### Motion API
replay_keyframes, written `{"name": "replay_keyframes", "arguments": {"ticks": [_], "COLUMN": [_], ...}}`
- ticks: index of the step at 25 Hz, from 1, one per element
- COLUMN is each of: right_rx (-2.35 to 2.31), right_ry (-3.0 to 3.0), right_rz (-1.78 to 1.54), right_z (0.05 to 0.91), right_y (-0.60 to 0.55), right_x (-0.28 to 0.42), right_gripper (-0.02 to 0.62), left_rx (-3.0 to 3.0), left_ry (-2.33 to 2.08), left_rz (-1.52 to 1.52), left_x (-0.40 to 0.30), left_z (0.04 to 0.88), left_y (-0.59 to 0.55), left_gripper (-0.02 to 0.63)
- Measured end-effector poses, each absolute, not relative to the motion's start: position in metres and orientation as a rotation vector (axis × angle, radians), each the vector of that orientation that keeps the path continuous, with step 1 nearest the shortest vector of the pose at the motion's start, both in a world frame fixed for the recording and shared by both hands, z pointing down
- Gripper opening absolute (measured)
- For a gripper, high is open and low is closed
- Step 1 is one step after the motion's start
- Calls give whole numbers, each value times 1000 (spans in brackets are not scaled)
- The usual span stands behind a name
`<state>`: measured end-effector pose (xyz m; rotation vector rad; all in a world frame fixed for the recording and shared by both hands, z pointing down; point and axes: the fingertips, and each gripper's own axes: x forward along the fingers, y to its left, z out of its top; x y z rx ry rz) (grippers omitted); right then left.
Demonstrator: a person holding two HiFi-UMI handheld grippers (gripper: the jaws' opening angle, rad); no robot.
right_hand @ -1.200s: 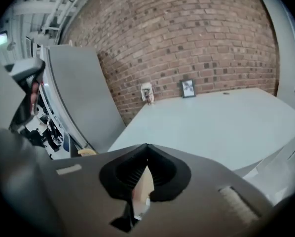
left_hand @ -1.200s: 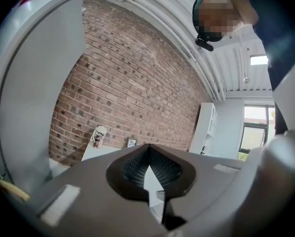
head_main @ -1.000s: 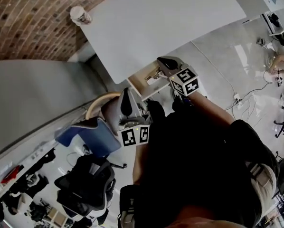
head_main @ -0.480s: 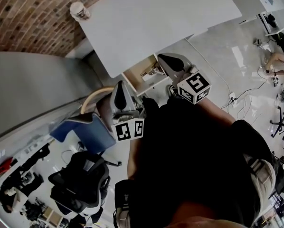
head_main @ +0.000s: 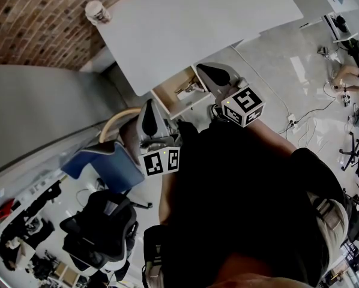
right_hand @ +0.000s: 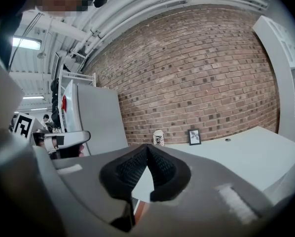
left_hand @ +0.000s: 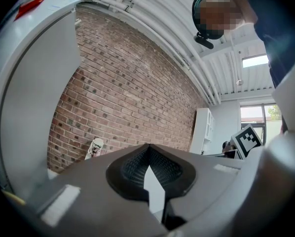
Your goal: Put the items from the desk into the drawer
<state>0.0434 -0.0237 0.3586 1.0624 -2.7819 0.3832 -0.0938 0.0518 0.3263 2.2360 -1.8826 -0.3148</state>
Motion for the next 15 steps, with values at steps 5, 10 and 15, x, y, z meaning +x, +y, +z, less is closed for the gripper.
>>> {"name": "replay_keyframes", "arguments": {"ticks": [5,10,15], "right_rx": [1068,1069,1071], "right_ry": [-2782,-2780,-2780], "right_rz": [385,393,392], "right_z": [359,360,362], "right_y": [-26,-25,-28], "right_x": [45,44,44], "right_gripper": [3,3,3], "left_rx": [2238,2240,2242], "left_ry": [-1883,-1880,-1879], "left_rz": [-313,-315,-313], "left_x": [-94,-95,-95], "left_z": [327,327,330], "left_y": [51,51,48], "left_gripper": [9,9,9]}}
